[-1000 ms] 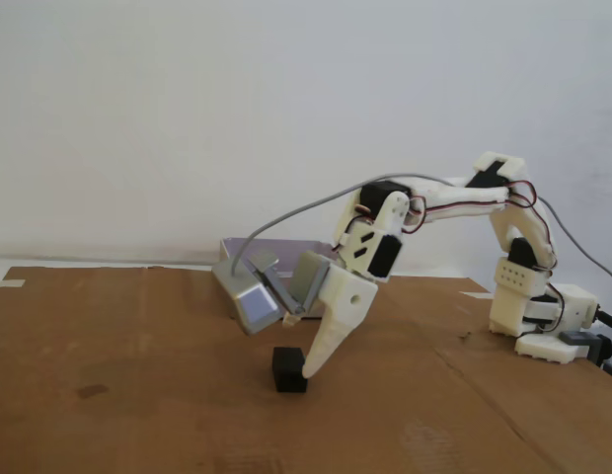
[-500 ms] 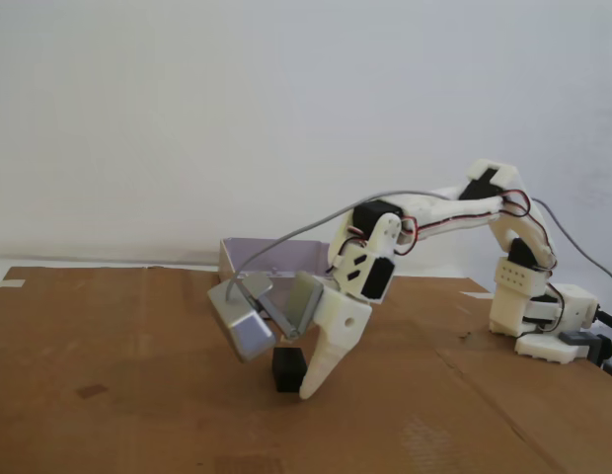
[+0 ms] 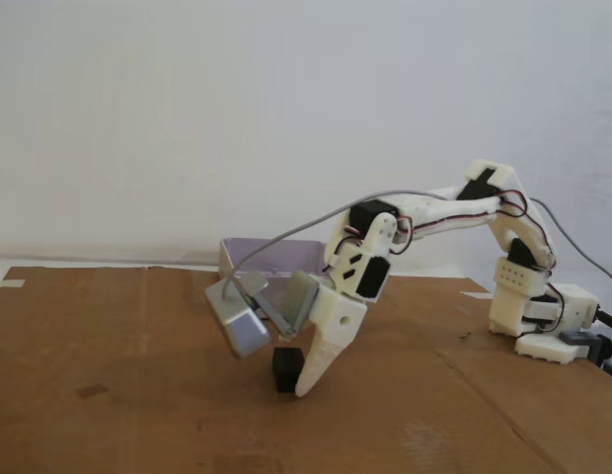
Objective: Grasp a block and put it in the box.
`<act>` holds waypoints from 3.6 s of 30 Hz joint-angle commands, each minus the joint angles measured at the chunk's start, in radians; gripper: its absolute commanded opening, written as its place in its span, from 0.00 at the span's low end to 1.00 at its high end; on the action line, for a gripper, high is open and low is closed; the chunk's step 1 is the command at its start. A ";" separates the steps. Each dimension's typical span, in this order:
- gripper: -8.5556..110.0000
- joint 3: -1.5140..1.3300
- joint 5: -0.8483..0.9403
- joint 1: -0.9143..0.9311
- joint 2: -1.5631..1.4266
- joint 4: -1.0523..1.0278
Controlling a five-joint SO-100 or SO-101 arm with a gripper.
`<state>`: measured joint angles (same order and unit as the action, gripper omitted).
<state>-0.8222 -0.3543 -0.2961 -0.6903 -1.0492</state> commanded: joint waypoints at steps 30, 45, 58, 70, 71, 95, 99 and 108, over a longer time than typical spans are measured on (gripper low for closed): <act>0.52 0.110 0.005 0.038 -0.025 0.031; 0.52 0.121 0.006 0.037 0.008 0.031; 0.39 0.120 0.005 0.037 0.008 0.015; 0.20 0.120 0.006 0.037 -0.002 -0.051; 0.20 0.120 0.006 0.037 -0.002 -0.051; 0.20 0.163 0.006 0.038 -0.003 -0.055; 0.20 0.170 0.008 0.040 -0.003 -0.055; 0.20 0.207 0.008 0.040 -0.003 -0.055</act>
<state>-0.7455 -0.3513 -0.2608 -0.6427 -1.1029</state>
